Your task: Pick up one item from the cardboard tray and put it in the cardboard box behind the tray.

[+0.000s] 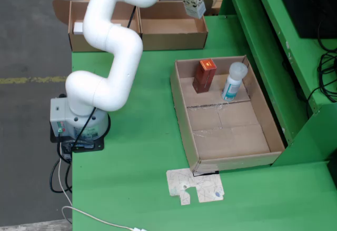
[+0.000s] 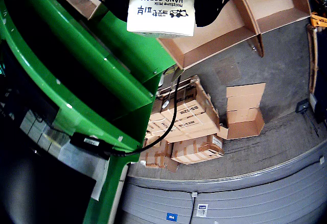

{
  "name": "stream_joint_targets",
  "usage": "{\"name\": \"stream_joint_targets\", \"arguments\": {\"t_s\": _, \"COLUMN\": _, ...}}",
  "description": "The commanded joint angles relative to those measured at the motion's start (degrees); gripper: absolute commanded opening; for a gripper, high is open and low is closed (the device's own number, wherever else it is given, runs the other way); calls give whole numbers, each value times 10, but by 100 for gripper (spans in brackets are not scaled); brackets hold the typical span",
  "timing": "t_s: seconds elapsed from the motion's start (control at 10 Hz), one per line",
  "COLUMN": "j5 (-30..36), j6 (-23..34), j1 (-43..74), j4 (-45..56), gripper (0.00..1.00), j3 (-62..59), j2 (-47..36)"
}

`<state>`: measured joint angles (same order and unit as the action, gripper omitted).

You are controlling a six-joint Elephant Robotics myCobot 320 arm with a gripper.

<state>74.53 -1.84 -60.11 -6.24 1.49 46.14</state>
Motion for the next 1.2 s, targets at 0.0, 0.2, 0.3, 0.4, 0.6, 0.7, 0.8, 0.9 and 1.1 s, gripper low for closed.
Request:
{"name": "stream_joint_targets", "arguments": {"t_s": 0.0, "j5": -3, "j6": -8, "j1": -10, "j4": -15, "gripper": 0, "j3": -15, "j2": -15}}
{"name": "stream_joint_targets", "arguments": {"t_s": 0.2, "j5": 9, "j6": -22, "j1": -14, "j4": -18, "gripper": 0, "j3": -15, "j2": -12}}
{"name": "stream_joint_targets", "arguments": {"t_s": 0.3, "j5": 3, "j6": -18, "j1": -16, "j4": -27, "gripper": 0, "j3": -15, "j2": -7}}
{"name": "stream_joint_targets", "arguments": {"t_s": 0.4, "j5": -3, "j6": -16, "j1": -18, "j4": -36, "gripper": 0, "j3": -15, "j2": -2}}
{"name": "stream_joint_targets", "arguments": {"t_s": 0.6, "j5": -5, "j6": -15, "j1": -19, "j4": -40, "gripper": 0, "j3": -15, "j2": 1}}
{"name": "stream_joint_targets", "arguments": {"t_s": 0.7, "j5": 11, "j6": -23, "j1": -14, "j4": -38, "gripper": 0, "j3": -15, "j2": 5}}
{"name": "stream_joint_targets", "arguments": {"t_s": 0.8, "j5": 20, "j6": -29, "j1": -10, "j4": -35, "gripper": 0, "j3": -15, "j2": 6}}
{"name": "stream_joint_targets", "arguments": {"t_s": 0.9, "j5": 20, "j6": -29, "j1": -10, "j4": -35, "gripper": 0, "j3": -15, "j2": 6}}
{"name": "stream_joint_targets", "arguments": {"t_s": 1.1, "j5": 38, "j6": -47, "j1": -14, "j4": -33, "gripper": 0, "j3": -15, "j2": 6}}
